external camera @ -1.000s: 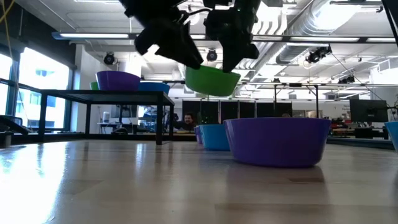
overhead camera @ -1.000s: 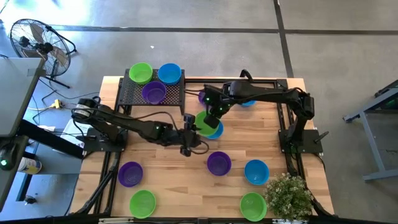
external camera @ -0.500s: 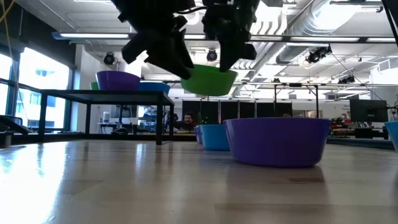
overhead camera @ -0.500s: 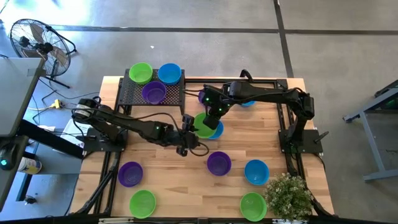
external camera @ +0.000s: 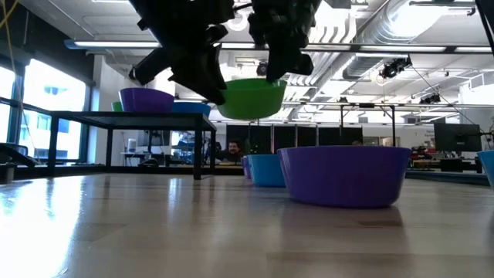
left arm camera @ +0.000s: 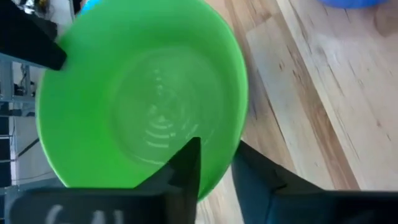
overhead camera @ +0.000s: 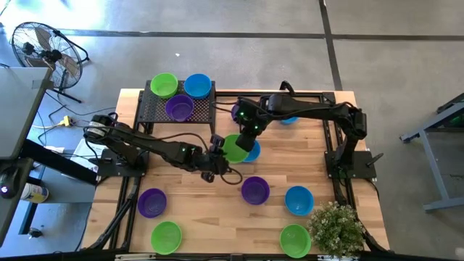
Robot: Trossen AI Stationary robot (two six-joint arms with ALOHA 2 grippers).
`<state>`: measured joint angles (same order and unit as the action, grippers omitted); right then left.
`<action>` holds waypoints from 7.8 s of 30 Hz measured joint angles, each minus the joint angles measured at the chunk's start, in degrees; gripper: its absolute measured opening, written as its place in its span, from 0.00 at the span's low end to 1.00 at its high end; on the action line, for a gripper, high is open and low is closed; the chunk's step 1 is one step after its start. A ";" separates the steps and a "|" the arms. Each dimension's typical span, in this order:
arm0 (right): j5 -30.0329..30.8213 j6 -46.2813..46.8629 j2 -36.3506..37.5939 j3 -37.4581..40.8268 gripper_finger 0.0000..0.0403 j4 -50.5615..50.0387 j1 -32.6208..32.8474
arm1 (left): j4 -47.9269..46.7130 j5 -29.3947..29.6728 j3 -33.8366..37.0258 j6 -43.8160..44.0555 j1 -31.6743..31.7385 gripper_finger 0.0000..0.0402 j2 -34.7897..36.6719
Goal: Pick & Place Mini bowls
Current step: Stack the green bowl on top of the green bowl on the shelf, then stack the blue bowl on top of the blue bowl on the shelf
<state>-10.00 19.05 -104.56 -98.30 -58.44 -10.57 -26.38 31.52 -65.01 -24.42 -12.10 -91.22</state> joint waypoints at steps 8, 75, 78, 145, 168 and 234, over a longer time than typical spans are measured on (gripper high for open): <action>-3.41 -0.31 0.42 0.00 0.02 1.42 -0.64 | -1.03 -1.22 0.00 -0.66 -0.02 0.02 0.00; 33.08 -25.74 59.15 64.87 0.00 59.13 2.12 | -54.35 -20.02 -22.56 21.27 57.96 0.00 15.78; 36.45 -27.05 61.70 64.87 0.00 59.30 0.67 | -57.51 -20.06 -22.56 21.82 59.94 0.00 15.78; 30.80 -28.14 68.83 64.83 0.00 59.84 -3.28 | -49.04 -24.06 -22.51 13.17 62.98 0.02 9.18; 21.36 -21.15 61.20 64.83 0.00 57.63 -3.26 | -11.20 -22.52 12.91 29.21 32.98 0.00 35.91; 33.70 15.76 28.12 57.42 0.40 29.18 -30.55 | 39.84 -23.83 39.60 24.23 15.04 0.00 35.45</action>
<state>23.70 34.81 -76.44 -40.88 -29.26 -41.11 13.46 7.69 -25.41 -0.19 2.94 -55.77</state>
